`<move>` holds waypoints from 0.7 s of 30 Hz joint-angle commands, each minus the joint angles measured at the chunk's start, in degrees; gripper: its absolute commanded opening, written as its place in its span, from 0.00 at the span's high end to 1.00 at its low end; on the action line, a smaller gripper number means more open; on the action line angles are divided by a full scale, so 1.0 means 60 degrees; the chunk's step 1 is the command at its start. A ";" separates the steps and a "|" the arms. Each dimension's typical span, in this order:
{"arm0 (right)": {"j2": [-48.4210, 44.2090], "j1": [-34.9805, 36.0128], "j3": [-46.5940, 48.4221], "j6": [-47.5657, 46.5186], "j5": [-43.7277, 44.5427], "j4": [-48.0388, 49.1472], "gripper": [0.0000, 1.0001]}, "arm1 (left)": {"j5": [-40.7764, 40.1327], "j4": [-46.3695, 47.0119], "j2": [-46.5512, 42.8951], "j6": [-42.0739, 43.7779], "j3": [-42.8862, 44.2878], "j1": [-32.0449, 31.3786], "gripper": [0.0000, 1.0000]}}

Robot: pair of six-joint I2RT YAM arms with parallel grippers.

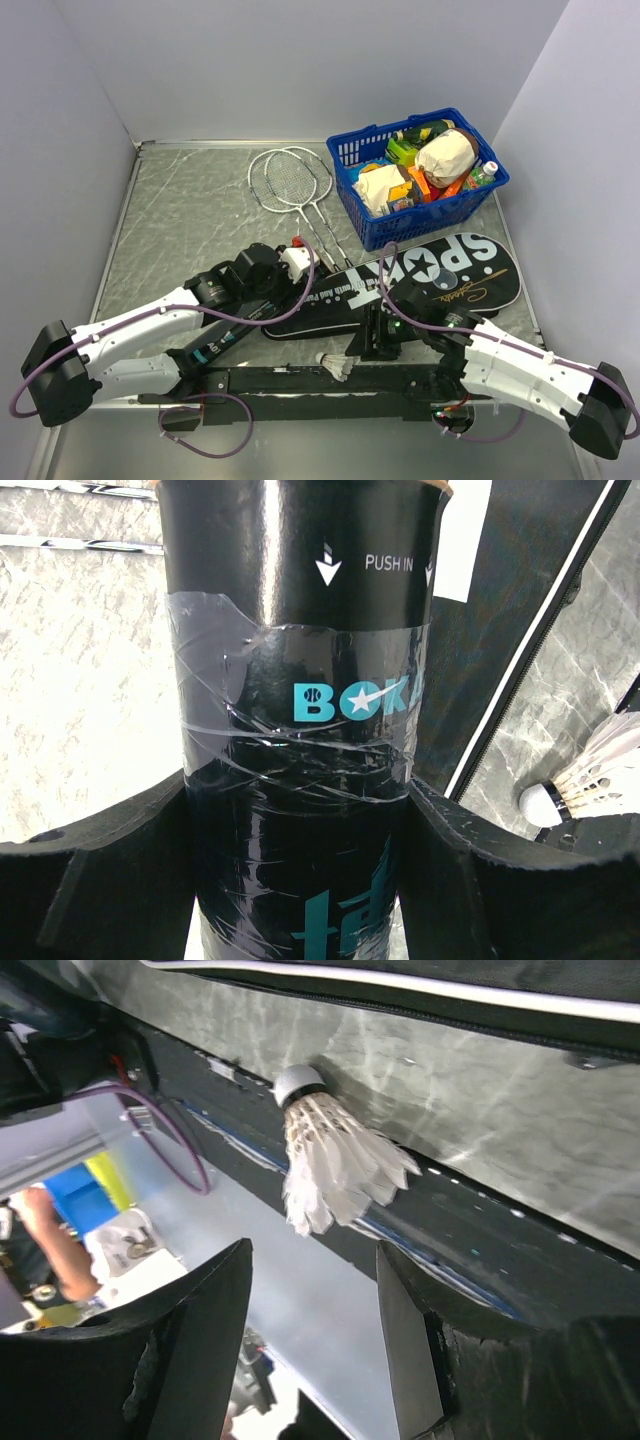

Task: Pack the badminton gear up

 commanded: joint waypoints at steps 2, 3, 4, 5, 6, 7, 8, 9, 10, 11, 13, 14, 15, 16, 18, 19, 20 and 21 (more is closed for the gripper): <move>0.0261 0.0153 -0.0190 0.0908 -0.0348 0.1519 0.40 | 0.0172 0.0147 -0.0277 -0.0105 0.0449 0.0015 0.99; 0.0334 0.0211 -0.0205 0.0967 -0.0406 0.1637 0.39 | 0.0172 0.0118 -0.0276 -0.0119 0.0463 0.0015 0.99; 0.0451 0.0241 -0.0263 0.1084 -0.0421 0.1769 0.39 | 0.0172 0.0118 -0.0276 -0.0105 0.0463 0.0015 0.99; 0.0510 0.0285 -0.0321 0.1157 -0.0421 0.1886 0.39 | 0.0172 0.0103 -0.0262 -0.0105 0.0478 0.0015 0.99; 0.0569 0.0299 -0.0351 0.1231 -0.0421 0.2119 0.39 | 0.0187 0.0103 -0.0262 -0.0090 0.0478 0.0015 0.99; 0.0700 0.0387 -0.0395 0.1362 -0.0465 0.2252 0.39 | 0.0216 0.0103 -0.0262 -0.0090 0.0478 0.0015 0.99; 0.0759 0.0431 -0.0424 0.1407 -0.0465 0.2355 0.39 | 0.0231 0.0103 -0.0262 -0.0090 0.0492 0.0015 0.99; 0.0832 0.0460 -0.0424 0.1436 -0.0465 0.2486 0.39 | 0.0231 0.0103 -0.0276 -0.0090 0.0478 0.0015 0.99; 0.0993 0.0591 -0.0410 0.1465 -0.0451 0.2546 0.39 | 0.0231 0.0103 -0.0276 -0.0090 0.0478 0.0015 0.99; 0.1052 0.0607 -0.0381 0.1480 -0.0436 0.2575 0.39 | 0.0245 0.0118 -0.0262 -0.0076 0.0463 0.0015 0.99; 0.1213 0.0724 -0.0366 0.1509 -0.0421 0.2648 0.39 | 0.0260 0.0103 -0.0276 -0.0061 0.0478 0.0015 0.99; 0.1243 0.0811 -0.0337 0.1524 -0.0407 0.2663 0.39 | 0.0246 0.0074 -0.0276 -0.0075 0.0478 0.0015 0.99; 0.1287 0.0841 -0.0337 0.1539 -0.0392 0.2664 0.39 | 0.0275 0.0074 -0.0262 -0.0076 0.0492 0.0015 0.99; 0.1316 0.0885 -0.0337 0.1568 -0.0377 0.2693 0.38 | 0.0275 0.0074 -0.0262 -0.0061 0.0493 0.0015 0.99; 0.1360 0.0988 -0.0380 0.1626 -0.0319 0.2751 0.38 | 0.0260 0.0074 -0.0262 -0.0061 0.0493 0.0015 0.99; 0.1389 0.1046 -0.0395 0.1714 -0.0304 0.2824 0.38 | 0.0275 0.0074 -0.0262 -0.0061 0.0493 0.0015 0.99; 0.1404 0.1076 -0.0468 0.1773 -0.0289 0.2883 0.38 | 0.0289 0.0074 -0.0262 -0.0061 0.0478 0.0015 0.99; 0.1404 0.1148 -0.0497 0.1817 -0.0260 0.2956 0.38 | 0.0261 0.0074 -0.0247 -0.0075 0.0492 0.0015 0.99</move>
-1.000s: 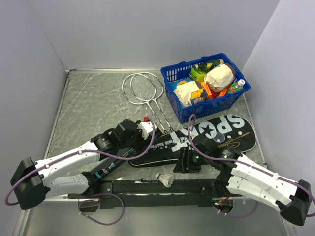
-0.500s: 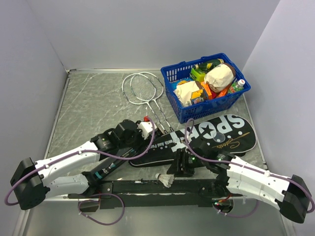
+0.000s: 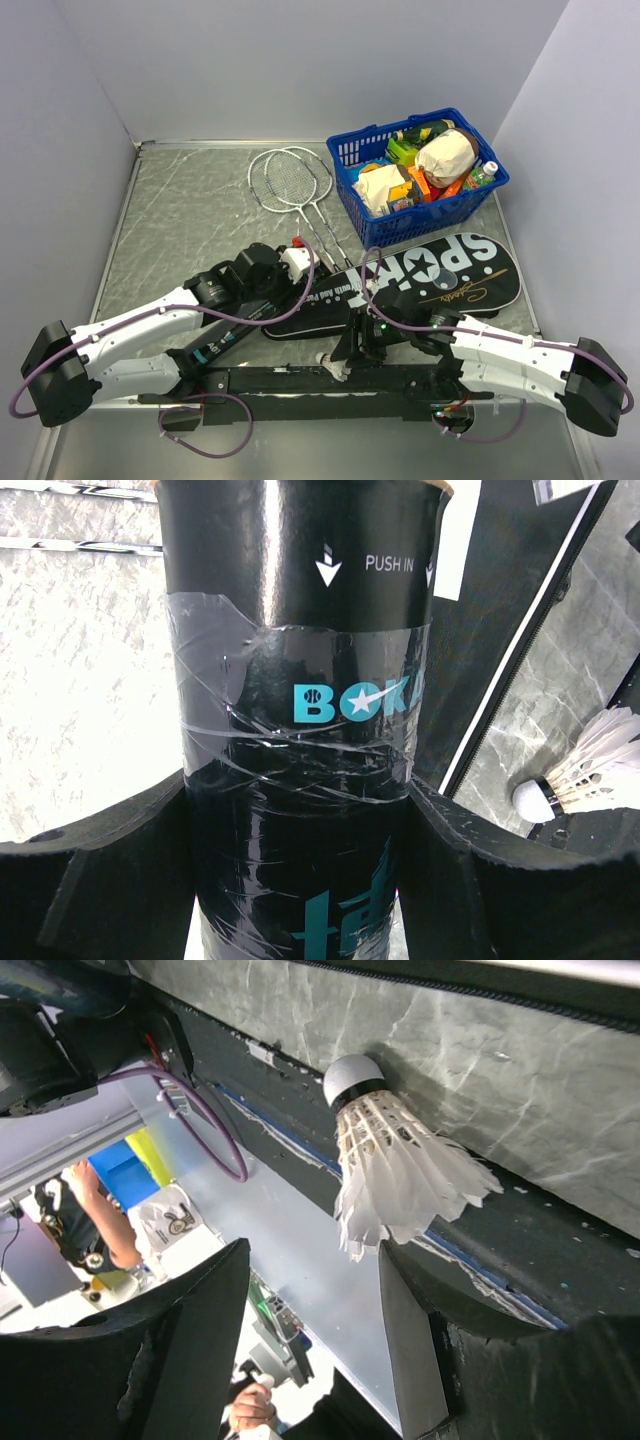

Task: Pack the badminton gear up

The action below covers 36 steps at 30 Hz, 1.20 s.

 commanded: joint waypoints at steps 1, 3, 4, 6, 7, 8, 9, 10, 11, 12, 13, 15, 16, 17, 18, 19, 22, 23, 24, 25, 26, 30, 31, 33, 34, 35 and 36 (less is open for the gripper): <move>0.0060 0.0235 -0.0170 0.0451 0.0130 0.0654 0.38 | 0.0144 0.0143 -0.0229 -0.0065 0.0463 0.0015 0.99; 0.0119 0.0293 -0.0228 0.0553 0.0246 0.0786 0.38 | 0.0158 0.0143 -0.0214 -0.0065 0.0463 0.0015 0.99; 0.0192 0.0308 -0.0229 0.0583 0.0276 0.0830 0.38 | 0.0144 0.0143 -0.0200 -0.0065 0.0463 0.0015 0.99; 0.0221 0.0337 -0.0243 0.0627 0.0451 0.0787 0.38 | 0.0173 0.0143 -0.0185 -0.0065 0.0463 0.0015 0.99; 0.0265 0.0323 -0.0214 0.0613 0.0670 0.0728 0.38 | 0.0159 0.0129 -0.0185 -0.0065 0.0463 0.0015 0.99; 0.0266 0.0337 -0.0156 0.0598 0.0788 0.0655 0.38 | 0.0173 0.0129 -0.0156 -0.0065 0.0463 0.0015 0.99; 0.0266 0.0352 -0.0141 0.0613 0.0891 0.0481 0.38 | 0.0173 0.0129 -0.0156 -0.0065 0.0463 0.0000 0.99; 0.0237 0.0352 -0.0112 0.0613 0.1109 0.0450 0.38 | 0.0173 0.0129 -0.0156 -0.0065 0.0463 0.0015 0.99; 0.0251 0.0352 -0.0097 0.0627 0.1198 0.0435 0.38 | 0.0173 0.0143 -0.0156 -0.0065 0.0463 0.0015 0.99; 0.0236 0.0352 -0.0053 0.0627 0.1315 0.0333 0.38 | 0.0159 0.0143 -0.0156 -0.0065 0.0463 0.0015 0.99; 0.0236 0.0352 -0.0009 0.0584 0.1432 0.0260 0.38 | 0.0158 0.0129 -0.0141 -0.0065 0.0463 0.0000 0.99; 0.0295 0.0338 0.0137 0.0555 0.1697 0.0128 0.38 | 0.0188 0.0129 -0.0126 -0.0065 0.0478 0.0015 0.99; 0.0382 0.0352 0.0181 0.0540 0.1741 0.0084 0.38 | 0.0173 0.0129 -0.0112 -0.0065 0.0478 0.0015 0.99; 0.0412 0.0352 0.0268 0.0525 0.1843 0.0083 0.39 | 0.0202 0.0114 -0.0083 -0.0065 0.0478 0.0015 0.99; 0.0528 0.0352 0.0269 0.0539 0.1902 0.0098 0.39 | 0.0202 0.0114 -0.0082 -0.0065 0.0478 0.0015 0.99; 0.0573 0.0352 0.0298 0.0539 0.1931 0.0214 0.39 | 0.0217 0.0114 -0.0082 -0.0065 0.0478 0.0015 0.99; 0.0778 0.0352 0.0226 0.0612 0.2019 0.0681 0.40 | 0.0202 0.0114 -0.0053 -0.0065 0.0478 0.0015 0.99; 0.0836 0.0352 0.0196 0.0642 0.2005 0.0843 0.41 | 0.0202 0.0128 -0.0038 -0.0065 0.0478 0.0015 0.99; 0.0909 0.0352 0.0153 0.0657 0.1947 0.1019 0.42 | 0.0202 0.0114 -0.0038 -0.0065 0.0478 0.0015 0.99; 0.0954 0.0352 0.0123 0.0700 0.1917 0.1180 0.42 | 0.0188 0.0114 -0.0038 -0.0065 0.0478 0.0015 0.99; 0.0997 0.0352 0.0108 0.0686 0.1873 0.1399 0.44 | 0.0173 0.0114 -0.0024 -0.0050 0.0478 0.0015 0.99; 0.1276 0.0352 0.0240 0.0554 0.1800 0.1518 0.50 | 0.0159 0.0099 0.0020 -0.0050 0.0493 0.0015 0.99; 0.1305 0.0352 0.0255 0.0525 0.1800 0.1533 0.52 | 0.0187 0.0099 0.0020 -0.0050 0.0493 0.0015 0.99; 0.1350 0.0352 0.0269 0.0525 0.1785 0.1621 0.55 | 0.0173 0.0085 0.0020 -0.0050 0.0493 0.0015 0.99; 0.1379 0.0338 0.0284 0.0510 0.1756 0.1636 0.57 | 0.0159 0.0099 0.0006 -0.0050 0.0478 0.0000 0.99; 0.1393 0.0352 0.0299 0.0481 0.1741 0.1651 0.62 | 0.0158 0.0099 0.0020 -0.0035 0.0478 0.0015 0.99; 0.1364 0.0352 0.0299 0.0481 0.1727 0.1636 0.65 | 0.0158 0.0099 0.0020 -0.0050 0.0478 0.0015 0.99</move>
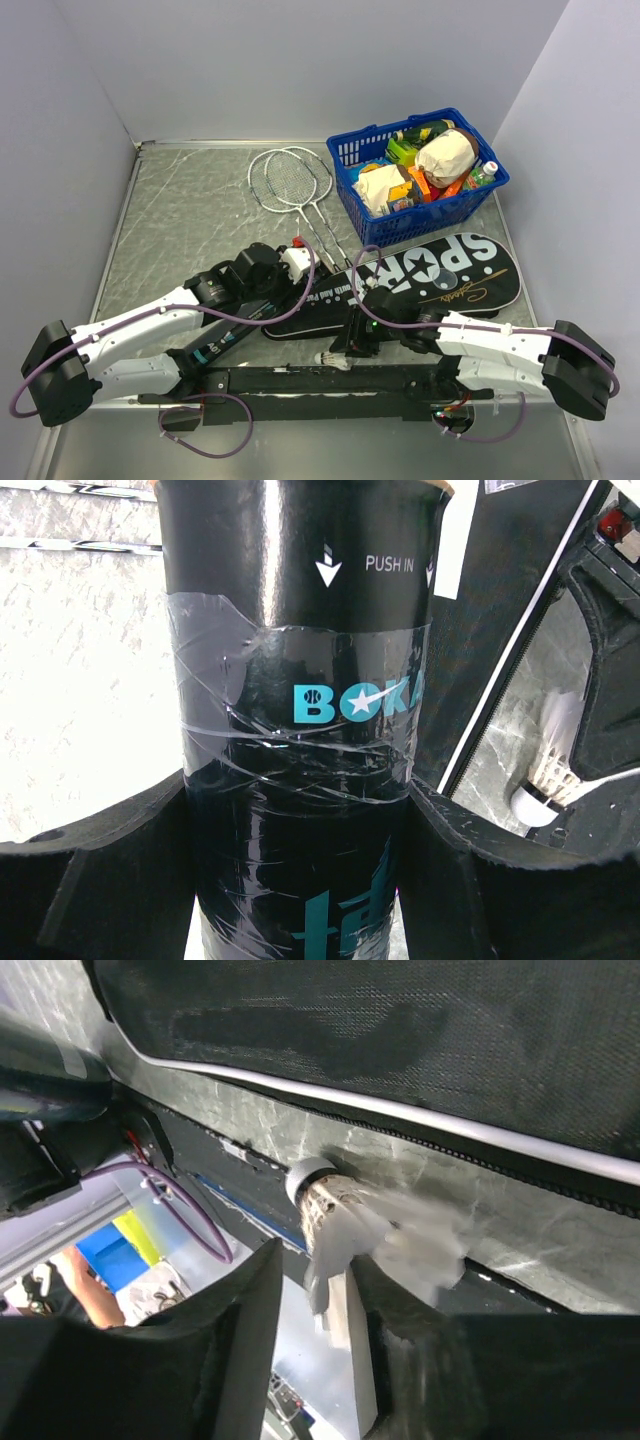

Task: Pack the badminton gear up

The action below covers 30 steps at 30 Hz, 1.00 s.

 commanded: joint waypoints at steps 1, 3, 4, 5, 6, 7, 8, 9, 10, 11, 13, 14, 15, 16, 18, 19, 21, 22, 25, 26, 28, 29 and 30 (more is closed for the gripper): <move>-0.0027 0.0072 0.0379 0.0011 0.0011 0.0438 0.69 | 0.0115 0.0118 -0.0009 -0.0054 0.0456 0.0015 0.99; -0.0130 0.0057 0.0379 -0.0004 0.0040 0.0321 0.73 | 0.0159 0.0147 -0.0009 -0.0039 0.0456 0.0015 0.99; -0.0159 0.0071 0.0379 -0.0018 0.0069 0.0291 0.78 | 0.0202 0.0147 -0.0009 -0.0039 0.0456 0.0015 0.99; -0.0261 0.0057 0.0379 -0.0062 0.0084 0.0262 0.80 | 0.0232 0.0161 -0.0009 -0.0039 0.0442 0.0015 0.99; -0.0334 0.0072 0.0408 -0.0120 0.0099 0.0160 0.83 | 0.0232 0.0147 -0.0009 -0.0010 0.0442 0.0015 0.99; -0.0393 0.0072 0.0423 -0.0179 0.0113 0.0058 0.90 | 0.0290 0.0147 0.0020 -0.0010 0.0442 0.0015 0.99; -0.0495 0.0072 0.0452 -0.0281 0.0157 -0.0031 0.92 | 0.0363 0.0132 0.0035 0.0019 0.0456 0.0015 0.99; -0.0554 0.0086 0.0510 -0.0354 0.0157 -0.0104 0.93 | 0.0436 0.0118 0.0050 0.0020 0.0471 0.0015 0.99; -0.0627 0.0072 0.0554 -0.0413 0.0172 -0.0279 0.98 | 0.0480 0.0132 0.0050 0.0034 0.0456 0.0015 0.99; -0.0788 0.0072 0.0598 -0.0559 0.0172 -0.0367 1.00 | 0.0568 0.0161 0.0035 0.0034 0.0456 0.0015 0.99; -0.0920 0.0072 0.0744 -0.0735 0.0187 -0.0688 1.00 | 0.0613 0.0191 -0.0008 0.0049 0.0427 0.0015 0.99; -0.1066 0.0072 0.0803 -0.0939 0.0187 -0.0836 1.00 | 0.0671 0.0220 -0.0038 0.0064 0.0427 0.0000 0.99; -0.1140 0.0072 0.0920 -0.1043 0.0158 -0.0939 1.00 | 0.0715 0.0249 -0.0038 0.0093 0.0398 0.0000 0.99; -0.1213 0.0072 0.0993 -0.1160 0.0128 -0.1056 1.00 | 0.0759 0.0249 -0.0096 0.0093 0.0398 0.0000 0.99; -0.1462 0.0057 0.1227 -0.1555 -0.0017 -0.1509 1.00 | 0.0919 0.0337 -0.0155 0.0136 0.0354 -0.0014 0.99; -0.1536 0.0072 0.1330 -0.1716 -0.0091 -0.1670 1.00 | 0.0964 0.0366 -0.0228 0.0151 0.0339 -0.0029 0.99; -0.1726 0.0057 0.1811 -0.2403 -0.0238 -0.2284 1.00 | 0.1139 0.0439 -0.0287 0.0210 0.0281 -0.0058 0.99; -0.1756 0.0057 0.2061 -0.2972 -0.0267 -0.2606 1.00 | 0.1198 0.0440 -0.0345 0.0239 0.0266 -0.0058 0.99; -0.1756 0.0042 0.3101 -0.4027 0.0067 -0.3954 1.00 | 0.1476 0.0498 -0.0419 0.0254 0.0251 -0.0102 0.99; -0.1771 0.0042 0.3335 -0.4220 0.0229 -0.4320 1.00 | 0.1521 0.0498 -0.0434 0.0269 0.0237 -0.0117 0.99; -0.1800 -0.0016 0.4009 -0.4674 0.0813 -0.5214 1.00 | 0.1681 0.0484 -0.0463 0.0313 0.0222 -0.0146 0.99; -0.1785 -0.0060 0.4461 -0.4807 0.1063 -0.5492 1.00 | 0.1755 0.0455 -0.0478 0.0327 0.0236 -0.0146 0.99; -0.1800 -0.0089 0.4669 -0.4939 0.1269 -0.6046 1.00 | 0.1842 0.0469 -0.0507 0.0356 0.0222 -0.0175 0.99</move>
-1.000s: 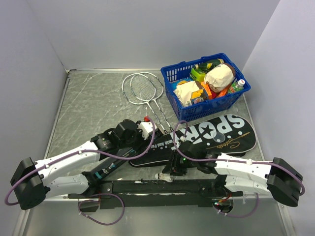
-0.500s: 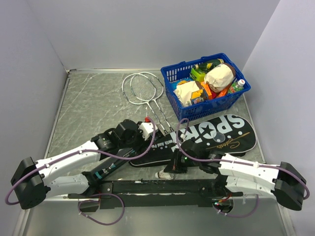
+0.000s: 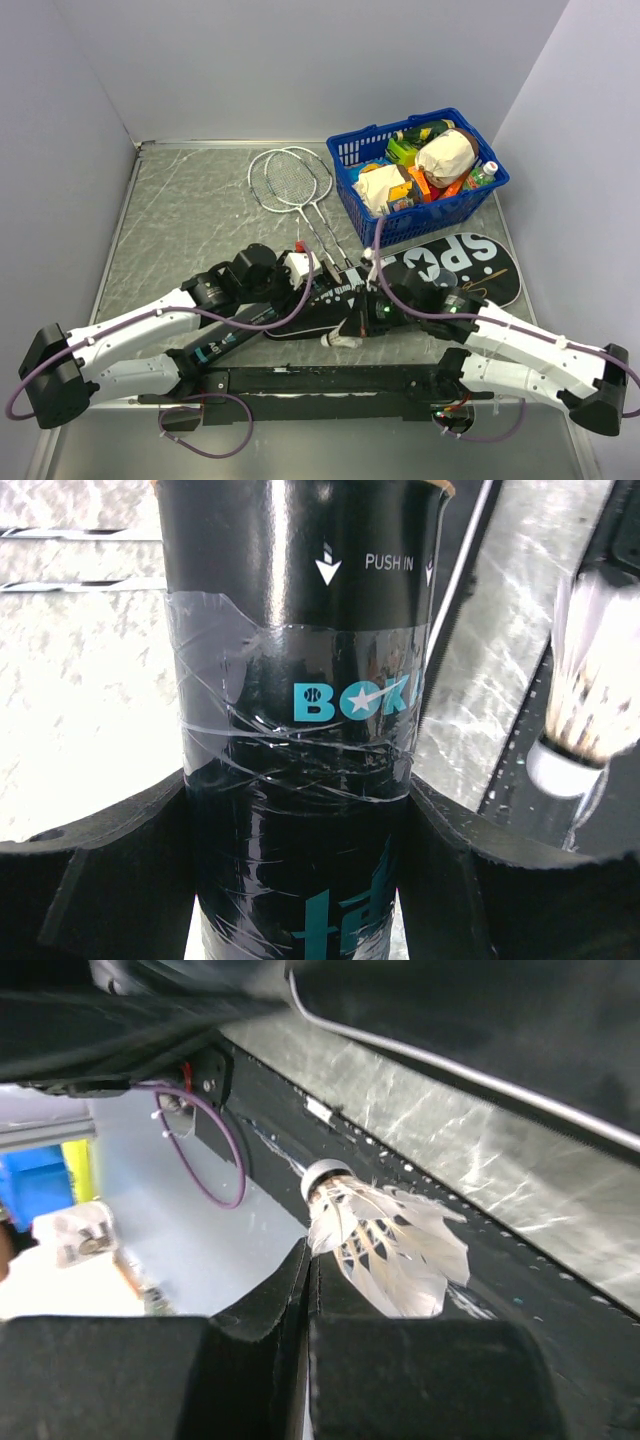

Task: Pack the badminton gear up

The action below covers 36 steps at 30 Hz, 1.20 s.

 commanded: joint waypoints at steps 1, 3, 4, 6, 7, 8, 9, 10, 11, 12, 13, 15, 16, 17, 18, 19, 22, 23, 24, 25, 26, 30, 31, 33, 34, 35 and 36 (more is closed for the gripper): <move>-0.0197 -0.0158 0.1508 -0.1540 0.1262 -0.2302 1.00 | 0.0750 0.0462 -0.0343 0.0265 0.0207 -0.0103 0.99; -0.0168 -0.0217 0.2240 -0.1747 0.2038 -0.2902 1.00 | 0.0912 0.0476 -0.0445 0.0353 0.0164 -0.0147 0.99; -0.0066 -0.0218 0.2504 -0.1936 0.2215 -0.3457 1.00 | 0.0941 0.0491 -0.0475 0.0368 0.0149 -0.0176 0.99; 0.0037 -0.0261 0.3251 -0.2142 0.3049 -0.4016 1.00 | 0.1029 0.0477 -0.0533 0.0470 0.0105 -0.0264 0.99; 0.0110 -0.0247 0.3471 -0.2303 0.3240 -0.4483 1.00 | 0.1087 0.0462 -0.0548 0.0485 0.0105 -0.0293 0.99; 0.0140 -0.0276 0.3865 -0.2377 0.3547 -0.4661 1.00 | 0.1175 0.0491 -0.0577 0.0543 0.0061 -0.0351 0.99; 0.0140 -0.0291 0.4028 -0.2508 0.3651 -0.4765 1.00 | 0.1263 0.0506 -0.0636 0.0588 0.0032 -0.0395 0.99; 0.0126 -0.0305 0.4175 -0.2553 0.3725 -0.4896 1.00 | 0.1365 0.0535 -0.0680 0.0631 -0.0041 -0.0425 0.99; 0.0125 -0.0306 0.4408 -0.2626 0.3783 -0.4927 1.00 | 0.1598 0.0579 -0.0724 0.0704 -0.0071 -0.0483 0.99; 0.0067 -0.0306 0.4498 -0.2757 0.3784 -0.4883 1.00 | 0.1673 0.0593 -0.0753 0.0734 -0.0100 -0.0498 0.99; 0.0023 -0.0306 0.4600 -0.2787 0.3784 -0.4825 1.00 | 0.1747 0.0594 -0.0782 0.0734 -0.0129 -0.0527 0.99; -0.0050 -0.0335 0.4805 -0.2933 0.3668 -0.4722 1.00 | 0.1981 0.0608 -0.0783 0.0778 -0.0130 -0.0571 0.99; -0.0050 -0.0320 0.4951 -0.2963 0.3652 -0.4722 1.00 | 0.2040 0.0608 -0.0797 0.0764 -0.0130 -0.0586 0.99; -0.0036 -0.0320 0.5025 -0.2978 0.3652 -0.4736 1.00 | 0.2098 0.0623 -0.0797 0.0749 -0.0130 -0.0601 0.99; 0.0008 -0.0320 0.5098 -0.3036 0.3580 -0.4737 1.00 | 0.2128 0.0623 -0.0812 0.0778 -0.0130 -0.0601 0.99; 0.0037 -0.0320 0.5186 -0.3066 0.3521 -0.4708 1.00 | 0.2186 0.0652 -0.0812 0.0778 -0.0159 -0.0615 0.99; 0.0081 -0.0335 0.5202 -0.3110 0.3199 -0.4488 1.00 | 0.2347 0.0667 -0.0885 0.0808 -0.0174 -0.0630 0.99; 0.0081 -0.0320 0.5187 -0.3125 0.3082 -0.4255 1.00 | 0.2377 0.0681 -0.0914 0.0793 -0.0174 -0.0645 0.99; 0.0067 -0.0320 0.5143 -0.3096 0.2994 -0.4137 1.00 | 0.2392 0.0696 -0.0929 0.0808 -0.0188 -0.0645 0.99; 0.0067 -0.0320 0.5056 -0.3066 0.2747 -0.4005 1.00 | 0.2421 0.0696 -0.0944 0.0808 -0.0188 -0.0645 0.99; 0.0081 -0.0320 0.5026 -0.3052 0.2657 -0.3888 1.00 | 0.2436 0.0711 -0.0944 0.0808 -0.0203 -0.0645 0.99; 0.0184 -0.0335 0.4850 -0.2964 0.2422 -0.3420 1.00 | 0.2626 0.0784 -0.1046 0.0851 -0.0247 -0.0659 0.99; 0.0198 -0.0320 0.4777 -0.2949 0.2291 -0.3317 1.00 | 0.2728 0.0784 -0.1046 0.0881 -0.0247 -0.0645 0.99; 0.0243 -0.0320 0.4733 -0.2905 0.2261 -0.3054 1.00 | 0.2773 0.0784 -0.1032 0.0881 -0.0247 -0.0659 0.99; 0.0257 -0.0320 0.4660 -0.2876 0.2000 -0.2950 1.00 | 0.2802 0.0784 -0.1003 0.0852 -0.0232 -0.0659 0.99; 0.0286 -0.0320 0.4616 -0.2847 0.1837 -0.2862 1.00 | 0.2831 0.0784 -0.1002 0.0852 -0.0232 -0.0659 0.99; 0.0316 -0.0320 0.4514 -0.2832 0.1749 -0.2702 1.00 | 0.2817 0.0799 -0.1031 0.0852 -0.0232 -0.0659 0.99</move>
